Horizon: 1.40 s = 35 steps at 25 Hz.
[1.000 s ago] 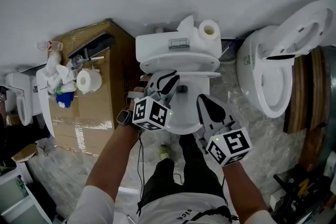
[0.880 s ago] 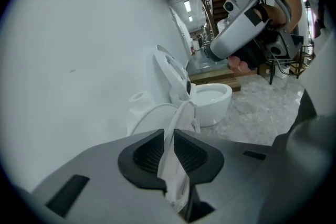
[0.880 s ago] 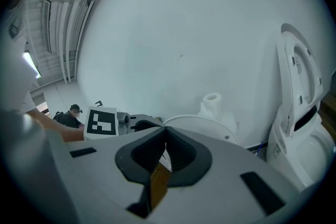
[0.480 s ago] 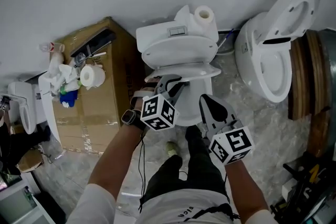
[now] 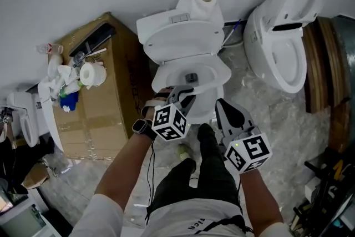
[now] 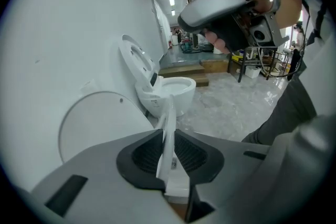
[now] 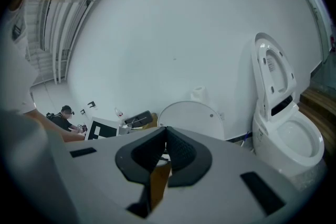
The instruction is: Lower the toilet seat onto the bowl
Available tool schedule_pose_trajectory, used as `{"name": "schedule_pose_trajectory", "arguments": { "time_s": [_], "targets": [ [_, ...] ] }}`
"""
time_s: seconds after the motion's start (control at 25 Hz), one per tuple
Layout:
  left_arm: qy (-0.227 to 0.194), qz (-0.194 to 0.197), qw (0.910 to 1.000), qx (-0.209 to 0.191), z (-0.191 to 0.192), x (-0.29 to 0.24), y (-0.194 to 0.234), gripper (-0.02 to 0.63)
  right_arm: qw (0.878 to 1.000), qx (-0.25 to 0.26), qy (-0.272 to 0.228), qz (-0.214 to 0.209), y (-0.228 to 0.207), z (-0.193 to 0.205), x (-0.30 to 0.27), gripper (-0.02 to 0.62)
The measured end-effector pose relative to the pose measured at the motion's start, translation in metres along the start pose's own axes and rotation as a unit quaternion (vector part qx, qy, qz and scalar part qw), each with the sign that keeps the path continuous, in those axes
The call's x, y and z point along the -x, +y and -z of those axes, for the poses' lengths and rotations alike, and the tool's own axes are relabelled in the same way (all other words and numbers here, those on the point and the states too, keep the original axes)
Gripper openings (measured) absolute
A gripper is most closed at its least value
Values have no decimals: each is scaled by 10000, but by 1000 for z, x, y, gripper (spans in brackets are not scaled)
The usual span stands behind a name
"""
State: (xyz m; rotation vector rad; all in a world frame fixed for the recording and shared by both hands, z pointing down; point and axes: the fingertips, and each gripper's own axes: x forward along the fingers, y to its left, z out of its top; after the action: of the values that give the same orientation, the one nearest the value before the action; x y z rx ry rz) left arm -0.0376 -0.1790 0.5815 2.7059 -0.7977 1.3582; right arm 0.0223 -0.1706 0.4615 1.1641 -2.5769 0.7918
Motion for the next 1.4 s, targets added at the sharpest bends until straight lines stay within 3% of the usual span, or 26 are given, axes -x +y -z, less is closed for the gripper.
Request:
{"name": "schedule_pose_trajectory", "arguments": {
  "time_s": [0.28,0.68,1.0,1.4],
  "targets": [
    [-2,131,9999,-16,17,-9,-50,78,9997,-126,13,188,2,37,25,15],
    [-313,116,9994,38,35,-22,-93,94,9986,-309,-53,416,0,102,49,15],
    [-110,327,9984,-450,64,-48,-152,101,9980,-396,-61,496,2,142,63,15],
    [-74,628,9978,-188,103,-89,-207,117,9961,-579,48,658,-13,200,71,15]
  ]
}}
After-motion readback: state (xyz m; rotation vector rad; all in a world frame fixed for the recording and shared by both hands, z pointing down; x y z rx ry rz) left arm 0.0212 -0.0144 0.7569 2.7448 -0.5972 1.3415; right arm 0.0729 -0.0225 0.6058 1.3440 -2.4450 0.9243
